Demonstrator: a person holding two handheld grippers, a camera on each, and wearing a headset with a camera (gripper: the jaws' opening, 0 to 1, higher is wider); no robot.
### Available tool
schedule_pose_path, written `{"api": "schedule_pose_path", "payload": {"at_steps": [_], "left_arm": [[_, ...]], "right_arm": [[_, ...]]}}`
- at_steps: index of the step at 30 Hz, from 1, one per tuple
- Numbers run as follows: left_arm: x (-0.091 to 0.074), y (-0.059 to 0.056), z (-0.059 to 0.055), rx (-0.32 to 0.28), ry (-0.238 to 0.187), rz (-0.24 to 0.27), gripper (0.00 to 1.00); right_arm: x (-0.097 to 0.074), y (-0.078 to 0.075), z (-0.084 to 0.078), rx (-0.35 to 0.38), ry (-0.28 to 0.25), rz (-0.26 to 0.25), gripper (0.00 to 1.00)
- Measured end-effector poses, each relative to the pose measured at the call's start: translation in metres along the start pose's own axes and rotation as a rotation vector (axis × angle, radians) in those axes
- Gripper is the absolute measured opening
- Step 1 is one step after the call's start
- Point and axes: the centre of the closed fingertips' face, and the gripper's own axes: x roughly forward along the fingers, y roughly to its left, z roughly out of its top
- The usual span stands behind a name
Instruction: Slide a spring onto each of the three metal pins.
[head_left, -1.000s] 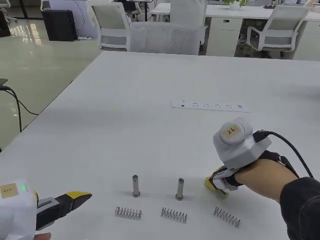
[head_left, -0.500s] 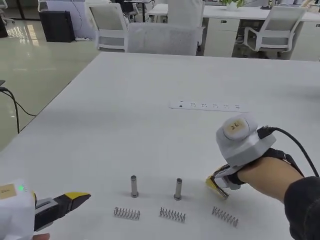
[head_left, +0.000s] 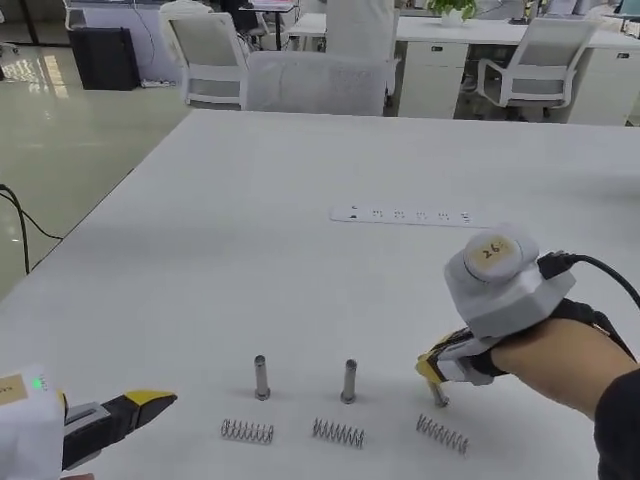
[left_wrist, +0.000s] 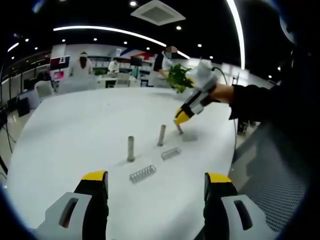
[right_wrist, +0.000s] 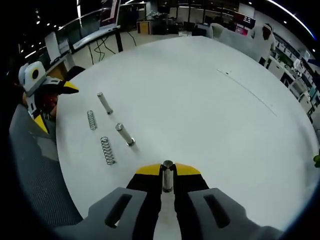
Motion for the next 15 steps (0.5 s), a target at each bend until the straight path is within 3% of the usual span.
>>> {"api": "schedule_pose_path", "payload": {"at_steps": [15], "left_arm": [[0.0004, -0.0014, 0.001, 0.004, -0.001, -0.004, 0.75]], "right_arm": [[-0.0048, 0.0076, -0.0028, -0.003, -0.002, 0.009, 0.05]]}}
